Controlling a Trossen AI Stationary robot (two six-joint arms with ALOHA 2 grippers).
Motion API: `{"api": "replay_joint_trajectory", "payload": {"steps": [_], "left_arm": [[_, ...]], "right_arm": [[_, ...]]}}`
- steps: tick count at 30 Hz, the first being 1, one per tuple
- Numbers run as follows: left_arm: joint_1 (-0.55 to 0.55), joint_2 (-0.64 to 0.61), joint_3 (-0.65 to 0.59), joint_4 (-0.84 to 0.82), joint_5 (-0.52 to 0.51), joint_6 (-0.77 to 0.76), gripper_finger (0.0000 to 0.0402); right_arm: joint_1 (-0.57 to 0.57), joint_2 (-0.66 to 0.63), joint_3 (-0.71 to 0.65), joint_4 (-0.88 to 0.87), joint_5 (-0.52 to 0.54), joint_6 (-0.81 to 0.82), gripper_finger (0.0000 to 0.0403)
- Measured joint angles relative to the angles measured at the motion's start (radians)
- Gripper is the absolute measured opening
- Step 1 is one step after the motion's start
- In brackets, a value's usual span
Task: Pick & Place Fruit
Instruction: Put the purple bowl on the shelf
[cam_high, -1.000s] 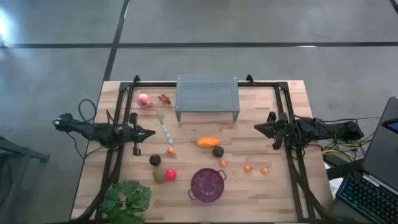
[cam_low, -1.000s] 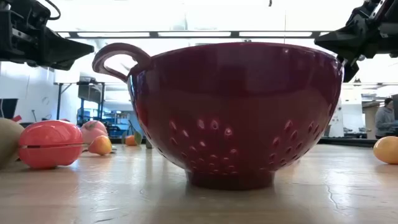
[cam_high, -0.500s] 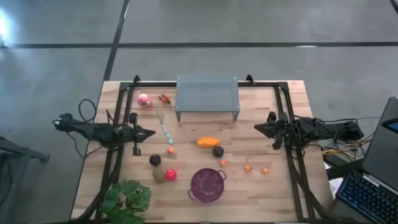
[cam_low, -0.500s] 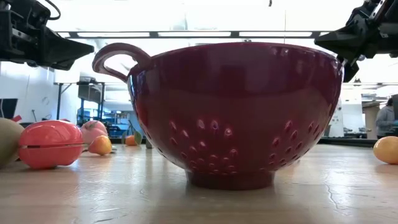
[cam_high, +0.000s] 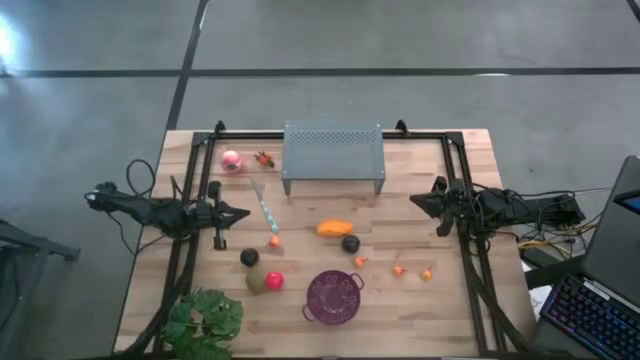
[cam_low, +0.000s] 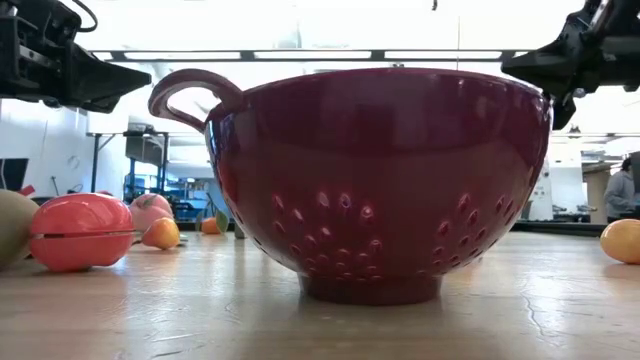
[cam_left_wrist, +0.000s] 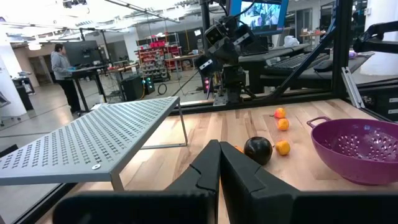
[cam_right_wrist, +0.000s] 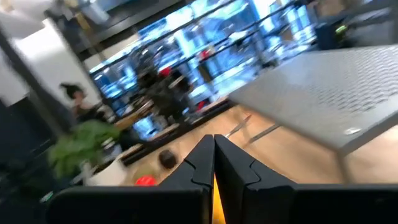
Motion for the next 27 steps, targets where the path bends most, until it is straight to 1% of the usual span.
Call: {"api": "replay_joint_trajectory", "payload": {"steps": [4,7,9,13,14,16,19,20,23,27], "left_arm": [[0.0,0.0,0.0,0.0,0.0,0.0,0.0012],[0.0,0.0,0.0,0.0,0.0,0.0,0.0012],[0.0,0.0,0.0,0.0,0.0,0.0,0.0012],[0.0,0.0,0.0,0.0,0.0,0.0,0.0012],[0.0,0.0,0.0,0.0,0.0,0.0,0.0012],[0.0,0.0,0.0,0.0,0.0,0.0,0.0012],[0.0,0.0,0.0,0.0,0.0,0.0,0.0012],[0.0,0.0,0.0,0.0,0.0,0.0,0.0012],[0.0,0.0,0.0,0.0,0.0,0.0,0.0012],[0.0,0.0,0.0,0.0,0.0,0.0,0.0012]], "right_arm": [[0.0,0.0,0.0,0.066,0.067,0.004,0.0009],[0.0,0.001,0.0,0.187,0.109,-0.021,0.0009],[0.0,0.001,0.0,0.282,0.119,-0.047,0.0009],[0.0,0.017,0.0,0.468,0.141,-0.032,0.0009],[0.0,0.025,0.0,0.505,0.132,-0.043,0.0008],[0.0,0.043,0.0,0.57,0.075,-0.07,0.0009],[0.0,0.075,0.0,0.64,-0.066,-0.143,0.0009],[0.0,0.09,0.0,0.663,-0.094,-0.158,0.0009],[0.0,0.143,0.009,0.688,-0.106,-0.223,0.0009],[0.0,0.24,0.059,0.629,-0.108,-0.36,0.0009]]}}
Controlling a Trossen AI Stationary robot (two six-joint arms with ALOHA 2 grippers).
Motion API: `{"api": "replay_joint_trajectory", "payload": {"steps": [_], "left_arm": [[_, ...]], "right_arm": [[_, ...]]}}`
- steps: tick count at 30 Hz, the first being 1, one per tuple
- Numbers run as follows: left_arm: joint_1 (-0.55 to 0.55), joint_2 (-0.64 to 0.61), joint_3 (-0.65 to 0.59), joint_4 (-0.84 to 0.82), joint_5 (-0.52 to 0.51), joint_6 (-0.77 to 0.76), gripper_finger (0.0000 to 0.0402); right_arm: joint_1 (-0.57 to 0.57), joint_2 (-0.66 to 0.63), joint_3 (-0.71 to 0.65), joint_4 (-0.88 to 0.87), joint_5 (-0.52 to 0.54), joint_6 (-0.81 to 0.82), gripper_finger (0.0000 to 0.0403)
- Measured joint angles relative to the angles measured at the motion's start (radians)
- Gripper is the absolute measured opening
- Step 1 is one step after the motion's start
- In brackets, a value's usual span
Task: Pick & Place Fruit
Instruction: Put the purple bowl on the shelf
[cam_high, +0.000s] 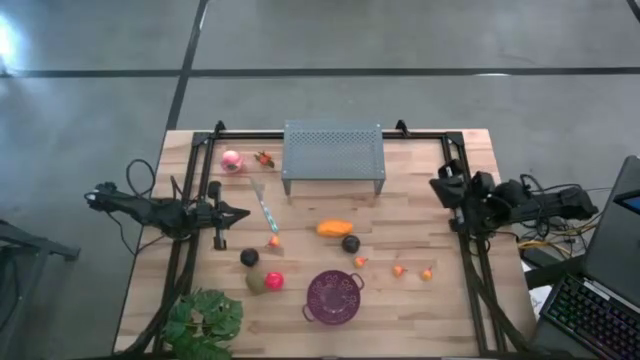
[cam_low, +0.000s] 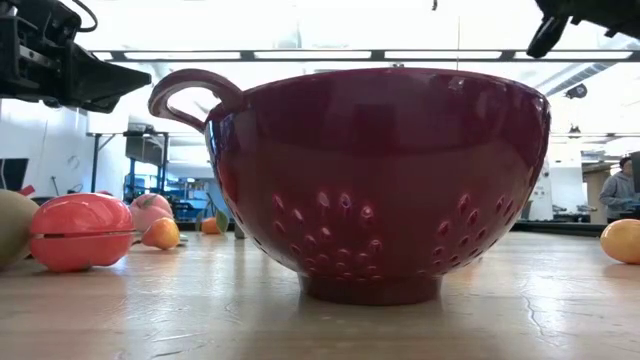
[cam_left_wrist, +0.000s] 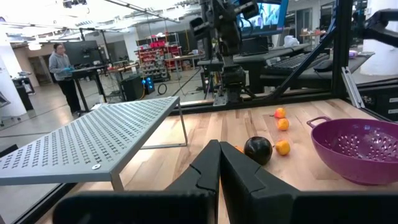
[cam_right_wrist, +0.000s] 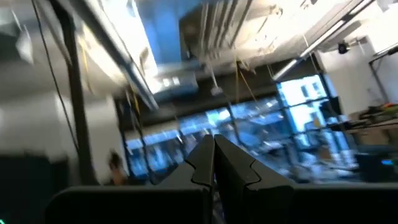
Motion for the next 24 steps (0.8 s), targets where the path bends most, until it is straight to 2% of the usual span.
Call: {"api": "replay_joint_trajectory", "payload": {"steps": [3,8,17,20,24], "left_arm": [[0.0,0.0,0.0,0.0,0.0,0.0,0.0012],[0.0,0.0,0.0,0.0,0.0,0.0,0.0012],[0.0,0.0,0.0,0.0,0.0,0.0,0.0012],[0.0,0.0,0.0,0.0,0.0,0.0,0.0012],[0.0,0.0,0.0,0.0,0.0,0.0,0.0012]], "right_arm": [[0.0,0.077,0.058,-0.085,-0.013,-0.038,0.0009],[0.004,0.209,0.196,-0.296,-0.139,-0.074,0.0009],[0.018,0.494,0.416,-0.544,-0.147,-0.121,0.0009],[0.046,0.576,0.468,-0.592,-0.145,-0.131,0.0022],[0.11,0.667,0.56,-0.713,-0.145,-0.128,0.006]]}}
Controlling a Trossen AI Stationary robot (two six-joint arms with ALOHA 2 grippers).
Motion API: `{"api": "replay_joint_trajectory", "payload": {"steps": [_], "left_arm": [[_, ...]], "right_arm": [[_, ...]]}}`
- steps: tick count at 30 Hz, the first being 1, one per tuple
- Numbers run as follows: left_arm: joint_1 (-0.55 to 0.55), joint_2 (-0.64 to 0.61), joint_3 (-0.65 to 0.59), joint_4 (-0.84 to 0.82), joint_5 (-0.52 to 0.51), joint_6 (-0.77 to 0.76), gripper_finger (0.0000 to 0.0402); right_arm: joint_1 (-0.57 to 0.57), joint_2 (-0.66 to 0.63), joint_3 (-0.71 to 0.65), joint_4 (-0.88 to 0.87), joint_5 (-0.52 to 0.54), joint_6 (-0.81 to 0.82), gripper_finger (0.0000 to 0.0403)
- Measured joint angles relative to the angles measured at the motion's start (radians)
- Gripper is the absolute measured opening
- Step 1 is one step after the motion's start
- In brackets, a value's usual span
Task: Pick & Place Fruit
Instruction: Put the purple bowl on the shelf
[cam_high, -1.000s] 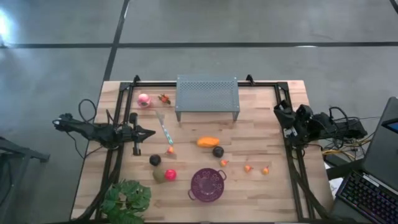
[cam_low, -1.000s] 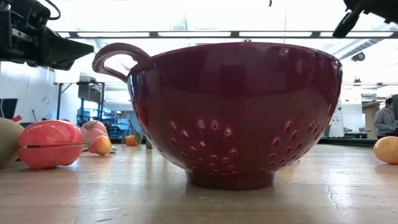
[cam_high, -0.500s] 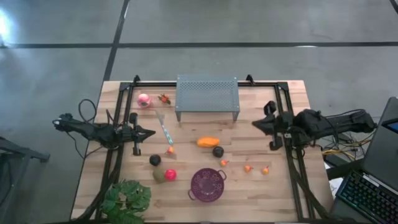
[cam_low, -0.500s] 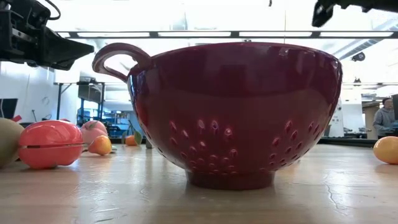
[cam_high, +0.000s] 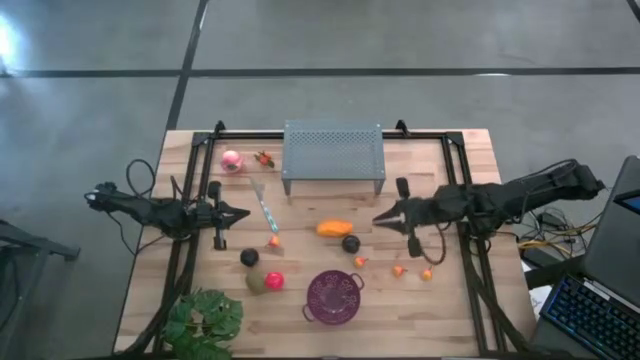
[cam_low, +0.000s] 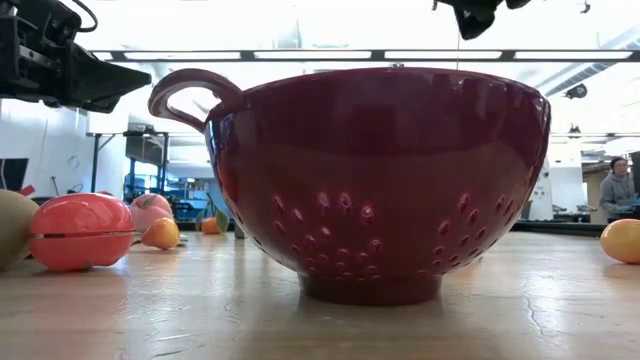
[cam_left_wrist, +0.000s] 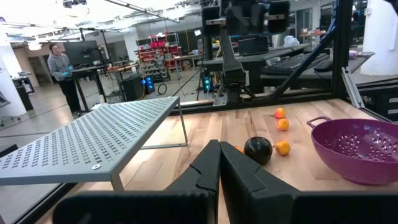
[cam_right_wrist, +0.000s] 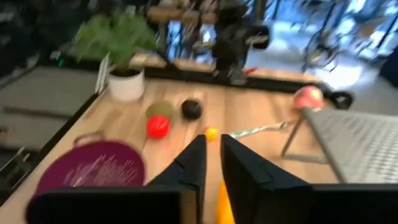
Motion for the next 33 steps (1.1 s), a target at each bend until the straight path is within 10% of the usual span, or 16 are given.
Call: {"api": "replay_joint_trajectory", "payload": {"steps": [12,33], "left_arm": [[0.0,0.0,0.0,0.0,0.0,0.0,0.0012],[0.0,0.0,0.0,0.0,0.0,0.0,0.0012]], "right_arm": [[0.152,0.294,0.242,-0.266,0.109,0.201,0.0167],[0.181,0.762,0.714,-0.844,0.068,0.864,0.0178]]}}
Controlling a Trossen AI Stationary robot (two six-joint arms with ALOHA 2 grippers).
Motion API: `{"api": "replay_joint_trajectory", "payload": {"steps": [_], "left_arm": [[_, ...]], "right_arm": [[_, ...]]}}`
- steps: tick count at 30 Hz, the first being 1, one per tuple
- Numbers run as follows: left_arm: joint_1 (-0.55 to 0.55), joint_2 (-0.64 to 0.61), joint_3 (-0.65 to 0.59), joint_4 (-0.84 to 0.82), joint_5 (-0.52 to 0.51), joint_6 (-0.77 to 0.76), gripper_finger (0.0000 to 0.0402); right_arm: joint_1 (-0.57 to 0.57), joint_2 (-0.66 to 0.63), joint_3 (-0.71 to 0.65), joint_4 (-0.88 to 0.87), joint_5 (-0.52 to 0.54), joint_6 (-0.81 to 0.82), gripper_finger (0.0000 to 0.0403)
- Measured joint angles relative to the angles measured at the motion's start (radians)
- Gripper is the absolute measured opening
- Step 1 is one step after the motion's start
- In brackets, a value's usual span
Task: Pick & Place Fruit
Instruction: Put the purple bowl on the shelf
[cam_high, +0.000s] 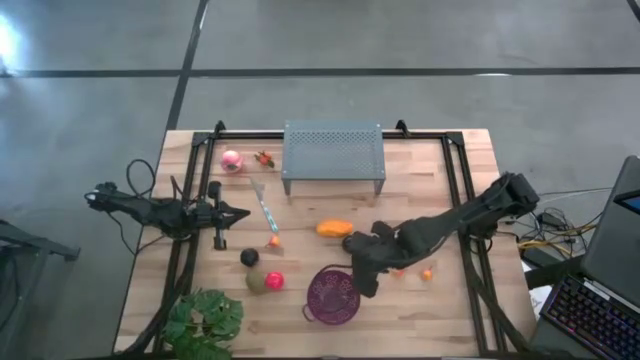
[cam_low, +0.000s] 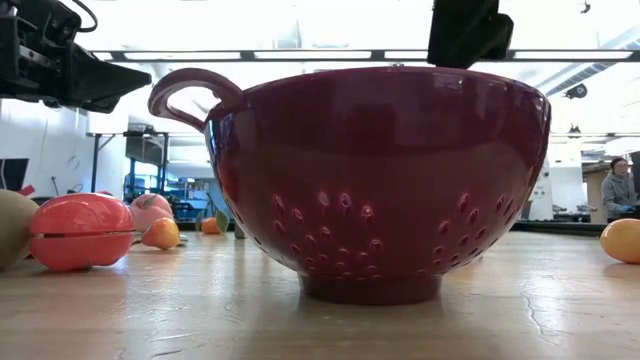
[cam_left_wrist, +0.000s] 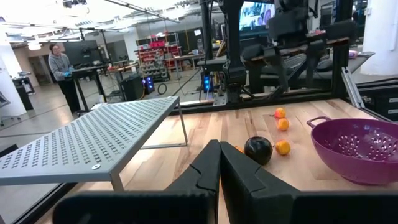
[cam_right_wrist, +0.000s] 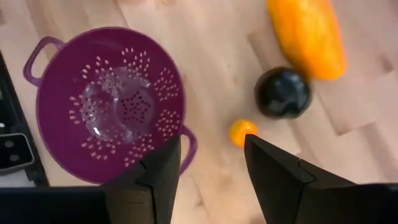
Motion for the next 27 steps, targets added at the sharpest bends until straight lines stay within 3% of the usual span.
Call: {"api": "replay_joint_trajectory", "payload": {"steps": [14,27], "left_arm": [[0.0,0.0,0.0,0.0,0.0,0.0,0.0012],[0.0,0.0,0.0,0.0,0.0,0.0,0.0012]], "right_arm": [[0.048,0.064,-0.004,0.009,0.015,0.105,0.0167],[-0.024,0.077,-0.004,0.143,-0.017,-0.194,0.0184]]}}
